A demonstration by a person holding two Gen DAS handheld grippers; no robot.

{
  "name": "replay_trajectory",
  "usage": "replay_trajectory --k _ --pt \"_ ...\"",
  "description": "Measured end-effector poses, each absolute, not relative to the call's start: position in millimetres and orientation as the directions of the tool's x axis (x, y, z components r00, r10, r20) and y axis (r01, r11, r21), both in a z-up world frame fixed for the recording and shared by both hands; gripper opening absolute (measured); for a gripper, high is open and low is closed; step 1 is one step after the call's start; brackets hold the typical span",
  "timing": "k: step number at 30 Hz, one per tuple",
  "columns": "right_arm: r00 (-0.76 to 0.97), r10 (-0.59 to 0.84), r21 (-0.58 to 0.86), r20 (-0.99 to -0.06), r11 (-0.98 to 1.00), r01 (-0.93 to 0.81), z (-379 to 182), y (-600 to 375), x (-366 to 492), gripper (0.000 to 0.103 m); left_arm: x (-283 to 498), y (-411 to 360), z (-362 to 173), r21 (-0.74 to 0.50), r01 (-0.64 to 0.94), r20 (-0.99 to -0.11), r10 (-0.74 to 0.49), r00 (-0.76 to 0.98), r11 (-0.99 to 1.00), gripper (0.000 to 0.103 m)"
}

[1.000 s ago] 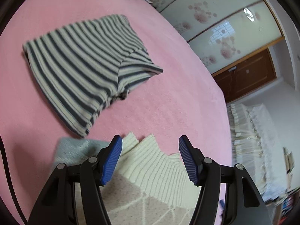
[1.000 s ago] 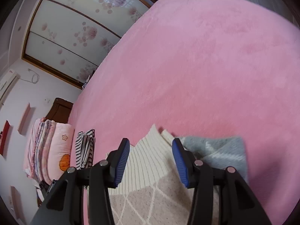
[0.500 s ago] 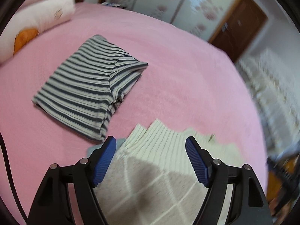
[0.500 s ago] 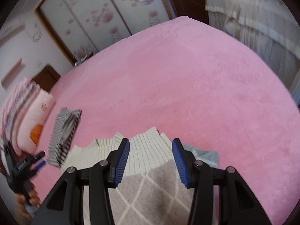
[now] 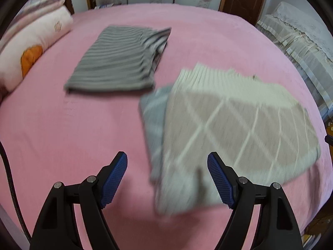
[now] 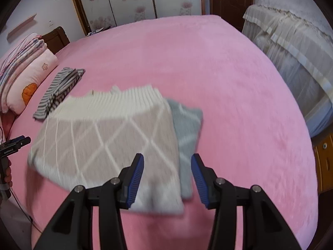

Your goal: Fold small clothes

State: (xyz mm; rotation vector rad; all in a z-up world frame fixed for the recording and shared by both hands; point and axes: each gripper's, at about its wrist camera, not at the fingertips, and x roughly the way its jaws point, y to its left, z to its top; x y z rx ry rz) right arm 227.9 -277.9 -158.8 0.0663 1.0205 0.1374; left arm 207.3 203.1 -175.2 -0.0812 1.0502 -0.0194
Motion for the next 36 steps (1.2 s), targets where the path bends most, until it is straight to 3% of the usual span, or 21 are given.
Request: replay_trajectory --k 9,13,14,15,17,19,20,21,22,27,36 --pt "0.495 0.214 0.232 -0.842 0.972 -0.024 -200 -285 205 0.047 165 238 -214 -0.274 -0.142 -0.860 -0.176 0.479 0.951 0.078" --pt "0.510 0.196 0.210 -0.837 0.977 -0.031 -204 -275 210 0.047 163 235 -215 -0.328 -0.142 -0.845 -0.223 0.486 0.934 0.078" --pt "0.511 0.192 0.201 -0.838 0.979 -0.037 -205 -272 212 0.043 163 231 -215 -0.328 -0.129 -0.841 -0.228 0.491 0.936 0.075" --pt "0.509 0.180 0.183 -0.842 0.982 -0.044 -206 -269 212 0.038 164 229 -214 -0.325 -0.119 -0.838 -0.227 0.496 0.938 0.064" --pt "0.505 0.135 0.128 -0.852 0.991 -0.048 -209 -264 213 0.015 166 221 -212 -0.327 -0.093 -0.835 -0.241 0.495 0.940 0.044" --pt "0.504 0.119 0.106 -0.856 0.993 -0.055 -210 -263 212 0.011 168 215 -209 -0.301 -0.096 -0.838 -0.215 0.501 0.949 0.042" --pt "0.510 0.121 0.107 -0.852 0.993 -0.056 -210 -264 210 0.010 169 211 -207 -0.279 -0.089 -0.839 -0.197 0.508 0.956 0.033" --pt "0.515 0.122 0.110 -0.848 0.992 -0.054 -209 -266 209 0.010 171 207 -205 -0.247 -0.078 -0.843 -0.174 0.510 0.966 0.018" --pt "0.519 0.127 0.117 -0.845 0.992 -0.053 -208 -267 208 0.009 174 203 -204 -0.199 -0.065 -0.849 -0.139 0.509 0.978 0.013" --pt "0.525 0.085 0.079 -0.847 0.996 -0.035 -207 -268 202 0.008 173 195 -207 -0.098 -0.051 -0.877 -0.062 0.476 0.994 0.010" --pt "0.502 0.069 0.080 -0.862 0.997 -0.001 -226 -275 202 0.008 165 201 -222 -0.095 -0.056 -0.873 -0.056 0.484 0.994 0.012"
